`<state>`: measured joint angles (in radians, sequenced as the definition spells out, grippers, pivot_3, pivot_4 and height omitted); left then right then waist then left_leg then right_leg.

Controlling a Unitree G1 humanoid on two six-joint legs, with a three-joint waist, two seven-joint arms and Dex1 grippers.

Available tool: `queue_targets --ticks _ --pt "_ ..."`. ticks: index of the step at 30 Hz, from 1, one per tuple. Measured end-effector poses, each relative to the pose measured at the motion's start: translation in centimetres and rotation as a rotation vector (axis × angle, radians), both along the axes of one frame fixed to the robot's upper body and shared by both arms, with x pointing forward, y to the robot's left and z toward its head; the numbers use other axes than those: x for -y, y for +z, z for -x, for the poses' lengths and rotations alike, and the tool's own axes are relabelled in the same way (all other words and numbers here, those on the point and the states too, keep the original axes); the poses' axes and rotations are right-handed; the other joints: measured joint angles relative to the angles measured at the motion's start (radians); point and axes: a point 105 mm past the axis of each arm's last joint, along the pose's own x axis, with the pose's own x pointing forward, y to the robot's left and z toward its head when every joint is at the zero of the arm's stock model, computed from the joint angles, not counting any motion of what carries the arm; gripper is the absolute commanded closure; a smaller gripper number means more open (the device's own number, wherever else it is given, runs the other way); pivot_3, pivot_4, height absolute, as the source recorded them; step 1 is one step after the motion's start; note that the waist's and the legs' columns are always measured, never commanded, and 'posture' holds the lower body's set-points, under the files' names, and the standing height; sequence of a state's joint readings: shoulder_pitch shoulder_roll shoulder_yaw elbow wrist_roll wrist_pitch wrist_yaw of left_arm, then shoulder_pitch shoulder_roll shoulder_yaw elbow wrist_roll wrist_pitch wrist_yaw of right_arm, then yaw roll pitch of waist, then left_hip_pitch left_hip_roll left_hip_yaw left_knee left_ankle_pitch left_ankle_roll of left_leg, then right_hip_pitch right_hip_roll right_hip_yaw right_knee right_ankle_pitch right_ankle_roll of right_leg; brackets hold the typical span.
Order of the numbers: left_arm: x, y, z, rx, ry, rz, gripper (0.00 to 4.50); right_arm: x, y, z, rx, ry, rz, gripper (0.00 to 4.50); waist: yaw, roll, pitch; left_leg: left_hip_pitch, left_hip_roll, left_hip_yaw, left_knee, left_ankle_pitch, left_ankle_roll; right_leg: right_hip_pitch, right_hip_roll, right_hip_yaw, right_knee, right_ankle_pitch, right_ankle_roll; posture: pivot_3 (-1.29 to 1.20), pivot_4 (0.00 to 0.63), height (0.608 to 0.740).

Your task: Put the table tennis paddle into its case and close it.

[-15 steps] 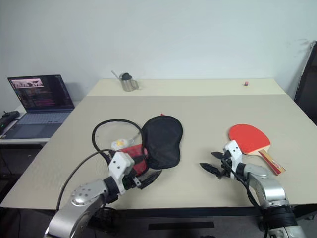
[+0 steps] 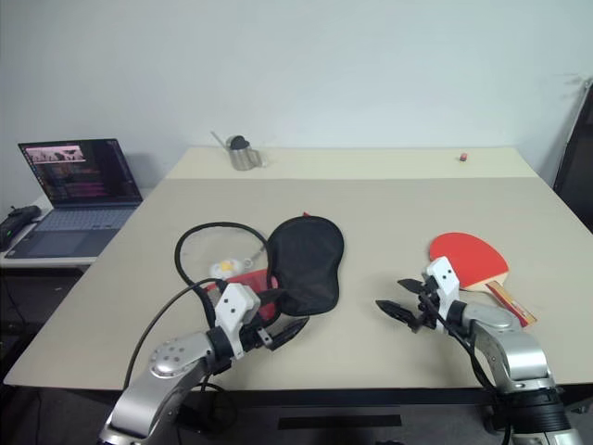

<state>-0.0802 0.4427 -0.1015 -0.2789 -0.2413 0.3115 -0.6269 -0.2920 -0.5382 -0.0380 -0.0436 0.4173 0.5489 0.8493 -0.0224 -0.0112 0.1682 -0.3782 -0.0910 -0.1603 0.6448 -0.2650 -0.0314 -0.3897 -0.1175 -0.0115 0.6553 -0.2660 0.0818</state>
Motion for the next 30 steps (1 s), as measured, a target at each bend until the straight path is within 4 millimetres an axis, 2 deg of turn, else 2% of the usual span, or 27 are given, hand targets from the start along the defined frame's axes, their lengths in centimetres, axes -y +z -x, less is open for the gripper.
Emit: queue_targets --ticks 3,8,16,21,25,30 --pt "-0.4 0.2 0.1 0.008 0.005 0.012 0.12 -0.3 0.0 0.0 -0.006 0.01 -0.002 0.03 0.0 0.0 0.0 0.0 0.0 0.0 0.0 0.0 0.0 0.0 0.0 0.0 0.0 0.0 0.0 0.0 0.15 0.74" --pt "-2.2 0.1 0.6 -0.015 0.042 0.04 0.12 -3.0 0.2 0.5 -0.014 0.099 -0.036 0.03 -0.005 0.0 0.0 0.0 0.001 0.0 0.0 0.0 0.0 -0.001 0.0 0.0 0.0 0.0 0.0 0.0 0.15 0.74" --pt "-3.9 3.3 -0.6 0.077 0.106 0.091 0.12 -5.2 1.6 0.5 -0.001 0.184 -0.068 0.03 0.004 0.0 0.0 -0.001 0.0 -0.001 0.0 0.0 0.0 0.0 0.0 -0.001 -0.001 0.0 0.0 0.0 0.15 0.74" --pt "-4.7 5.7 -1.8 0.131 0.117 0.124 0.12 -6.8 3.3 -0.7 0.041 0.201 -0.105 0.03 -0.001 0.0 0.0 0.0 0.0 -0.001 0.0 0.0 0.0 -0.001 0.0 0.0 -0.001 0.0 0.0 0.0 0.15 0.74" --pt "-5.6 6.3 -2.5 0.14 0.144 0.128 0.12 -8.0 4.1 -2.0 0.043 0.168 -0.128 0.03 -0.005 0.0 0.0 -0.001 0.0 -0.001 0.0 0.001 -0.003 -0.001 0.0 0.0 -0.001 0.0 0.0 0.0 0.15 0.74" --pt "-7.0 6.9 -2.9 0.108 0.15 0.143 0.12 -9.5 2.8 -3.5 -0.03 0.091 -0.102 0.03 -0.007 0.0 0.0 -0.002 0.0 -0.001 0.0 0.002 -0.004 -0.003 0.001 0.0 -0.001 0.0 0.0 0.0 0.15 0.74"
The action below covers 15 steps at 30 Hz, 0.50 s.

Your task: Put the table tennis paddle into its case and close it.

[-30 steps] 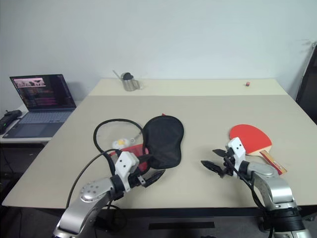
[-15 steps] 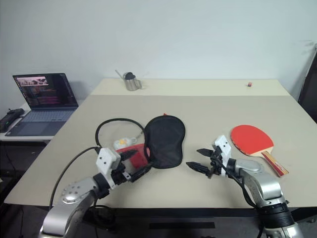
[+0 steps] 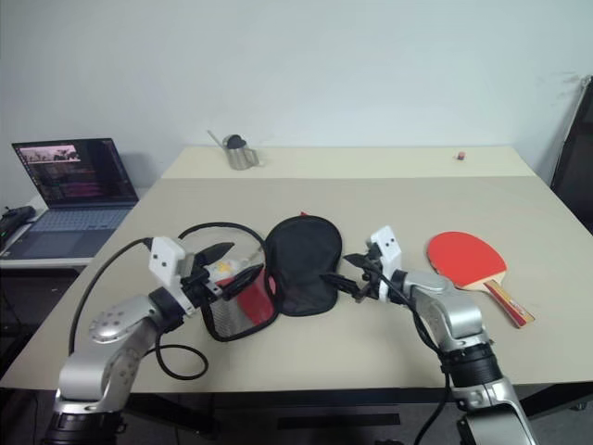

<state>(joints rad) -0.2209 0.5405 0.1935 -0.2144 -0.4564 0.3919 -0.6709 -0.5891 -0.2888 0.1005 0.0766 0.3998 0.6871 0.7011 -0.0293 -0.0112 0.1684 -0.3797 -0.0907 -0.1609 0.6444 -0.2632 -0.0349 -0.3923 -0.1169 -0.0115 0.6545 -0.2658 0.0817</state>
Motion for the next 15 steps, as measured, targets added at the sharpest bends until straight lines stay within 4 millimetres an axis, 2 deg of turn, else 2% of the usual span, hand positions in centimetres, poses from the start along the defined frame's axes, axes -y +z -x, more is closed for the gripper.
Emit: queue_targets --ticks 8,15 --pt "-1.8 0.6 1.0 -0.13 -0.106 0.051 0.12 -1.9 -1.0 -2.6 -0.033 -0.124 0.071 0.03 -0.004 0.0 0.0 -0.004 0.0 0.002 0.0 0.0 -0.001 -0.008 0.0 0.003 0.004 0.0 -0.001 0.0 0.15 0.74" --pt "-3.3 0.7 1.5 -0.196 -0.137 0.081 0.12 -2.5 -3.2 -4.2 -0.044 -0.228 0.168 0.03 -0.007 0.0 0.0 -0.005 0.0 0.004 0.0 0.001 -0.001 -0.012 0.0 0.005 0.007 0.0 -0.001 0.0 0.15 0.74"
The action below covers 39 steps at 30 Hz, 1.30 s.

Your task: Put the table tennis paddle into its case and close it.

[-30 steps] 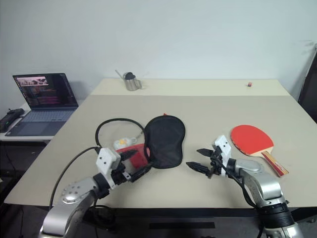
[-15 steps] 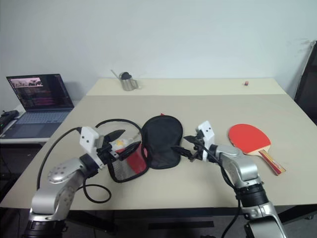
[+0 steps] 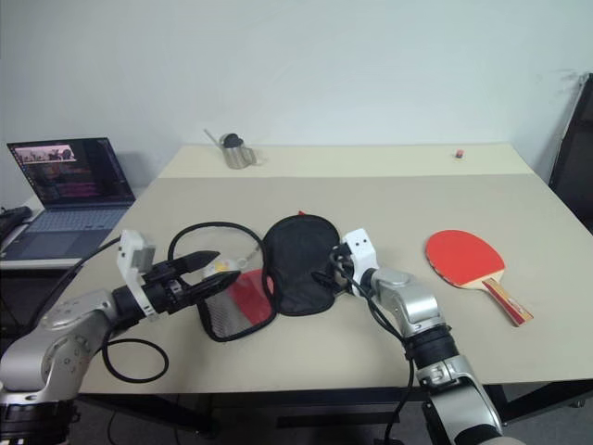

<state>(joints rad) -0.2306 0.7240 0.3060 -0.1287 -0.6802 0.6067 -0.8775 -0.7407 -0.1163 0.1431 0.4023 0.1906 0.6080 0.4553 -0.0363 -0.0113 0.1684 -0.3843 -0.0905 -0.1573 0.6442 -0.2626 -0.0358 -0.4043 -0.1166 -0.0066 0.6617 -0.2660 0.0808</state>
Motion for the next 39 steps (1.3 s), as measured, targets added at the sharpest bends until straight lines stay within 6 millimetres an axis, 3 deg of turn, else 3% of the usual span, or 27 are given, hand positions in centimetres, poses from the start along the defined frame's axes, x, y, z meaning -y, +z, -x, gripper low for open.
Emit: queue_targets --ticks 11,24,33,39 --pt "0.2 0.4 -0.2 0.011 -0.027 0.004 0.12 -1.9 0.1 -1.7 -0.005 -0.046 0.025 0.03 -0.017 0.0 0.0 0.0 0.0 0.0 0.0 0.0 0.0 0.0 0.0 0.0 0.001 0.0 0.0 0.0 0.15 0.74" --pt "0.4 0.4 -0.3 0.031 -0.031 -0.01 0.12 -3.8 -0.2 -1.4 -0.04 -0.016 0.004 4.41 -0.025 0.0 0.0 0.0 0.001 0.001 0.0 0.0 0.0 -0.001 0.001 0.002 0.001 0.0 -0.001 0.0 0.15 0.74" --pt "1.0 0.4 -0.5 0.031 -0.052 -0.013 0.12 -3.7 0.7 -2.6 -0.076 -0.122 -0.071 4.46 -0.024 0.0 0.0 0.0 0.001 0.001 0.0 0.0 0.0 -0.001 0.001 0.002 0.002 0.0 -0.001 0.0 0.15 0.74" --pt "2.6 0.9 -0.5 0.042 -0.143 -0.024 0.12 -0.6 1.3 -4.6 -0.118 -0.299 -0.148 4.46 -0.023 0.0 0.0 0.0 0.0 0.001 0.0 0.0 0.0 -0.001 0.0 0.002 0.001 0.0 -0.001 0.0 0.15 0.74"
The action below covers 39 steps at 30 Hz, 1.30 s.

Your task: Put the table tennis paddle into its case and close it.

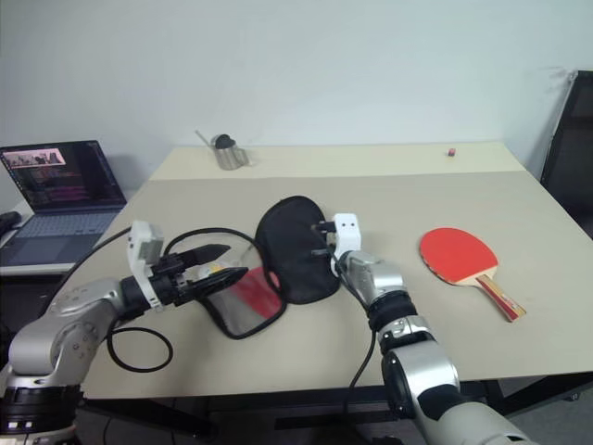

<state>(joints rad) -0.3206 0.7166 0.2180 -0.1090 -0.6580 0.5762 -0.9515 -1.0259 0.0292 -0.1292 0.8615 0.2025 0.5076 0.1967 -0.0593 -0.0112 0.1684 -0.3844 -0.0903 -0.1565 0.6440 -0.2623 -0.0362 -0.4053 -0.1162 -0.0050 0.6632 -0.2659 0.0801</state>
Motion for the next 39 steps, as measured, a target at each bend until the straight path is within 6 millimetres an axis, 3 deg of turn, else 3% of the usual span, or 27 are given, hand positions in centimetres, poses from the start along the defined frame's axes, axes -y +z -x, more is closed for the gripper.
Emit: queue_targets --ticks 12,24,27,39 --pt "2.2 1.2 -0.7 0.033 -0.136 -0.034 0.12 7.6 -0.5 -1.5 -0.066 -0.317 -0.081 4.46 0.0 0.0 0.0 0.0 0.0 0.002 0.0 0.0 0.0 0.0 0.0 0.002 0.0 0.0 0.0 0.0 0.15 0.74" --pt "4.5 1.3 -1.4 0.041 -0.243 -0.031 0.12 13.2 -0.2 -0.2 -0.075 -0.449 -0.053 4.46 0.002 0.0 0.0 0.0 0.0 0.003 0.0 0.0 0.0 0.0 0.0 0.002 0.0 0.0 0.0 0.0 0.15 0.74" --pt "4.9 1.0 -1.4 0.032 -0.255 -0.03 0.12 13.4 -0.3 0.3 -0.083 -0.408 -0.03 4.46 0.002 0.0 0.0 0.0 0.0 0.003 0.0 0.0 0.001 0.0 0.0 0.002 0.0 0.0 0.0 0.0 0.15 0.74" --pt "5.2 0.8 -1.4 0.029 -0.262 -0.022 0.12 10.9 -0.4 0.8 -0.069 -0.251 0.029 4.46 -0.015 0.0 0.0 0.001 0.0 0.006 0.0 0.0 0.001 0.0 0.001 0.005 0.001 0.0 0.0 0.0 0.15 0.74"
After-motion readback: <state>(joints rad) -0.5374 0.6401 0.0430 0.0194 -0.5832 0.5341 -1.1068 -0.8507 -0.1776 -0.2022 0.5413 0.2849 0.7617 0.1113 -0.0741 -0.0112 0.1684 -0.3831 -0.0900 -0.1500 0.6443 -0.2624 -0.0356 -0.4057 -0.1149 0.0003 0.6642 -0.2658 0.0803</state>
